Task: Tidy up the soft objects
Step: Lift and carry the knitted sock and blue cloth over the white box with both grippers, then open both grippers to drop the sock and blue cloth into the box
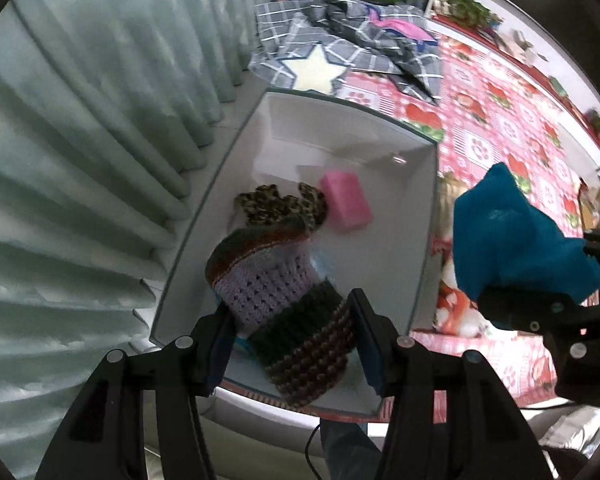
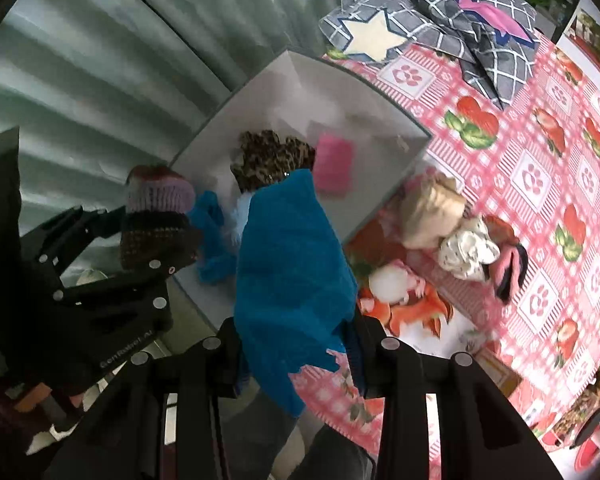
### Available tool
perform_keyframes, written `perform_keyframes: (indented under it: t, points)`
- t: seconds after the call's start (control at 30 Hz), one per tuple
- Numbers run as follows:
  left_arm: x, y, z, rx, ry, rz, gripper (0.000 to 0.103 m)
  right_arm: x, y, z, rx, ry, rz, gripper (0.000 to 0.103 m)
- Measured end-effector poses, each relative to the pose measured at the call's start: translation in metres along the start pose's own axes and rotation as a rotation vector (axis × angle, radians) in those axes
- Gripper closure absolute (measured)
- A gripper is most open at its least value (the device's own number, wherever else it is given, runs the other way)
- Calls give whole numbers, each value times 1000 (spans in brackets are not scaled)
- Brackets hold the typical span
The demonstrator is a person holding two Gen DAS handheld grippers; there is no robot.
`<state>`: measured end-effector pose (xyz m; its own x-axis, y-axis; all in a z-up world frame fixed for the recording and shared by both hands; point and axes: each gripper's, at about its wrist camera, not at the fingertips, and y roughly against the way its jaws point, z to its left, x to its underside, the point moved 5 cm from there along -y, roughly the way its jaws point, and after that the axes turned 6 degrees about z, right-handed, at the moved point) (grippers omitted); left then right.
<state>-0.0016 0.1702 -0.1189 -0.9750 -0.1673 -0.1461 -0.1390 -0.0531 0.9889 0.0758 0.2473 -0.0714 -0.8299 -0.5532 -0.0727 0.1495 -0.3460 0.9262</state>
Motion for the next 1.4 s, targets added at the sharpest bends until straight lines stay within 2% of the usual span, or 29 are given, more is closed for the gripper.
perform_keyframes:
  t: [0.57,1.4]
  points:
    - [-30,-19,6,-9,81,26,45,-45,-10,-10,9,-12,-10,65]
    - [-31,-34,6,-10,83,64,44,-52,-22,-11,5,-12,6,65]
